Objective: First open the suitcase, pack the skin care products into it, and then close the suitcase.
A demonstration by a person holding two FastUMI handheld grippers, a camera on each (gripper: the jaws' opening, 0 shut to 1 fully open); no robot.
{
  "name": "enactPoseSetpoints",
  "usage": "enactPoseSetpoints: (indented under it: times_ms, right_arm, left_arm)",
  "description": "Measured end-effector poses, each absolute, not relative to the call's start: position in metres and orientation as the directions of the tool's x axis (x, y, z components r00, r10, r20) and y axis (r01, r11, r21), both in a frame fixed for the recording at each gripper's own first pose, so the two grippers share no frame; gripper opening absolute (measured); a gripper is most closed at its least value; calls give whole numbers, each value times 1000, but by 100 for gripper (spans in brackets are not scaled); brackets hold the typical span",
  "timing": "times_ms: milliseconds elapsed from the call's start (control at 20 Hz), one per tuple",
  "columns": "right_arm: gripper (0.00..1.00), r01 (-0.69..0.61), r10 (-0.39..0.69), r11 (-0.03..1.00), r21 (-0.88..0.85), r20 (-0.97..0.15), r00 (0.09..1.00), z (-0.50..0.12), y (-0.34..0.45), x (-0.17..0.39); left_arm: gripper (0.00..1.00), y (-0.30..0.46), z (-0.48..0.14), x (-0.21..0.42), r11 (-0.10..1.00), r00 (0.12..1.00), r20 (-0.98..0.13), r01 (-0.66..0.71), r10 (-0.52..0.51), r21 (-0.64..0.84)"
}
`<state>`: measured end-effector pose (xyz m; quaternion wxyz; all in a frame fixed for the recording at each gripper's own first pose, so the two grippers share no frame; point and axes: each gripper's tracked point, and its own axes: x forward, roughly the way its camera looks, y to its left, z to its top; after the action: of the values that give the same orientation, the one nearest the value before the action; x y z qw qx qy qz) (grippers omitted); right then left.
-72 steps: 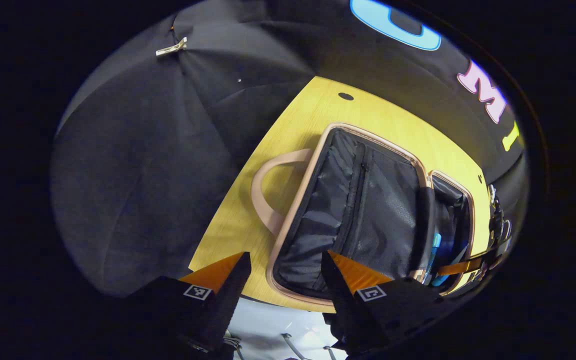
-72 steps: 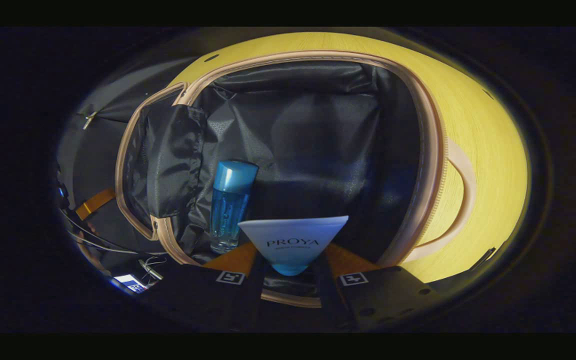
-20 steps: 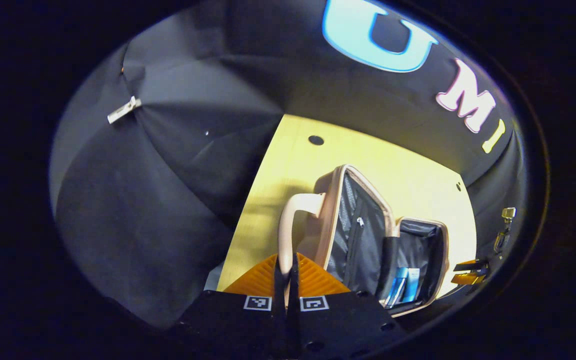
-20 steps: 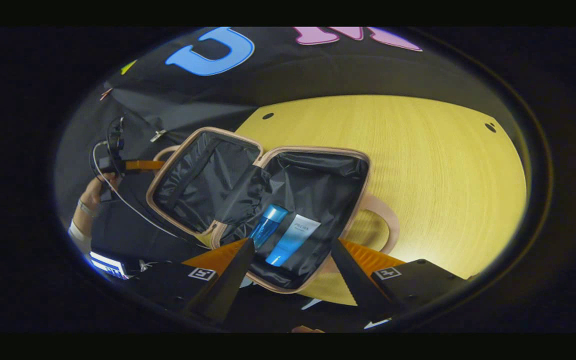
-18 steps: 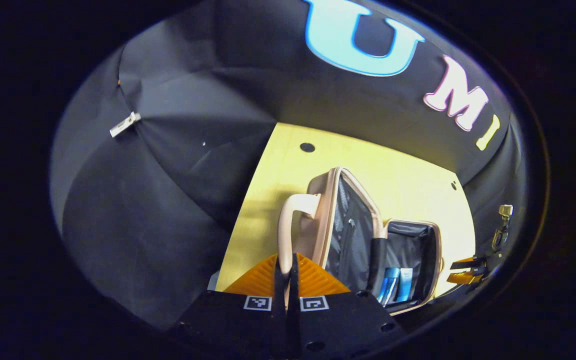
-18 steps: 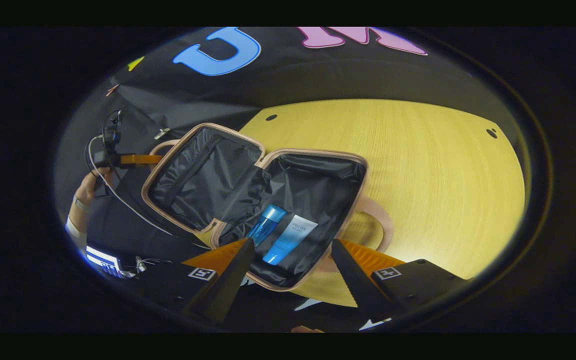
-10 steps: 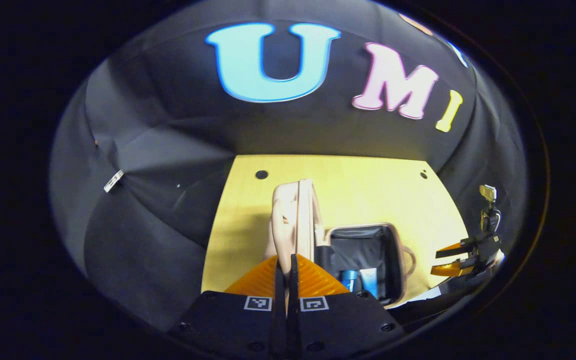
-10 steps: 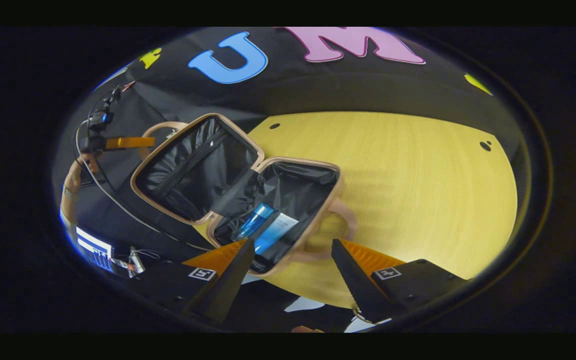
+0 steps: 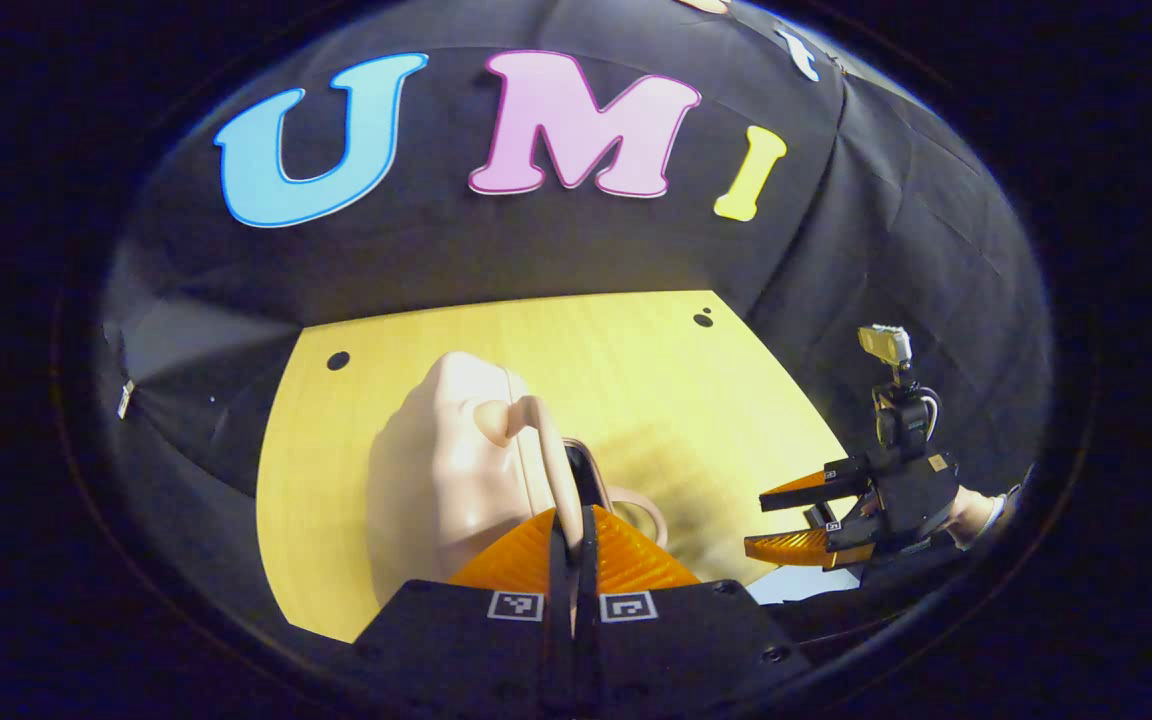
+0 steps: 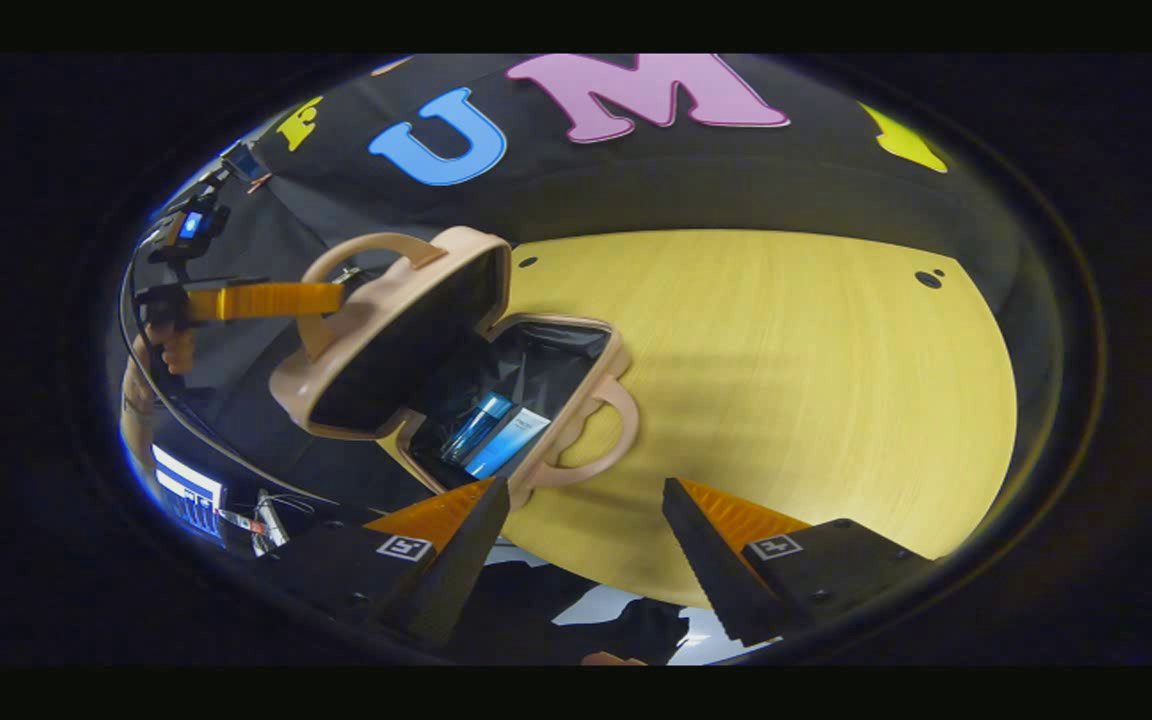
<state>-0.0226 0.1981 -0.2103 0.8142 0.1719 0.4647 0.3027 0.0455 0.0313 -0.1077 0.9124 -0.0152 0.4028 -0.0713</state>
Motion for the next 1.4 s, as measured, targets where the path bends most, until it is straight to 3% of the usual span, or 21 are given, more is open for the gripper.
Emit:
enactPoseSetpoints:
  times_ms: [200, 450, 600, 750, 800, 950, 1000, 1050, 1150, 1400]
  right_arm:
    - [98, -283, 617, 787, 549, -677, 403, -222, 159, -36]
    - [98, -219, 574, 815, 536, -696, 431, -230, 118, -49]
    - [98, -192, 560, 822, 536, -700, 444, -232, 103, -53]
    - [98, -191, 559, 822, 537, -698, 447, -234, 94, -56]
    - [98, -193, 563, 819, 540, -693, 450, -233, 91, -56]
    - [98, -213, 576, 810, 546, -677, 457, -230, 89, -56]
    - [98, -223, 583, 807, 547, -673, 455, -230, 89, -58]
    - [98, -233, 590, 802, 549, -669, 452, -229, 90, -59]
    - [98, -248, 592, 800, 546, -656, 469, -224, 88, -57]
    - [98, -317, 544, 832, 455, -555, 629, -182, 76, -32]
  left_arm:
    - [6, -18, -181, 58, 979, 587, -784, 149, -202, -140]
    - [6, -42, -256, 62, 979, 489, -849, 122, -201, -161]
    - [9, -51, -271, 67, 982, 461, -867, 86, -190, -169]
    - [18, -53, -275, 68, 992, 464, -877, 88, -123, -92]
    - [23, -53, -274, 68, 995, 470, -877, 76, -97, -69]
    - [54, -46, -257, 71, 999, 520, -854, 45, -20, 4]
    - [57, -48, -247, 72, 999, 547, -837, 47, -10, 19]
    - [69, -52, -235, 72, 998, 576, -817, 50, -5, 29]
    - [81, -61, -208, 75, 998, 655, -755, 52, 3, 48]
    - [86, -88, -139, 63, 995, 818, -574, 28, 31, 94]
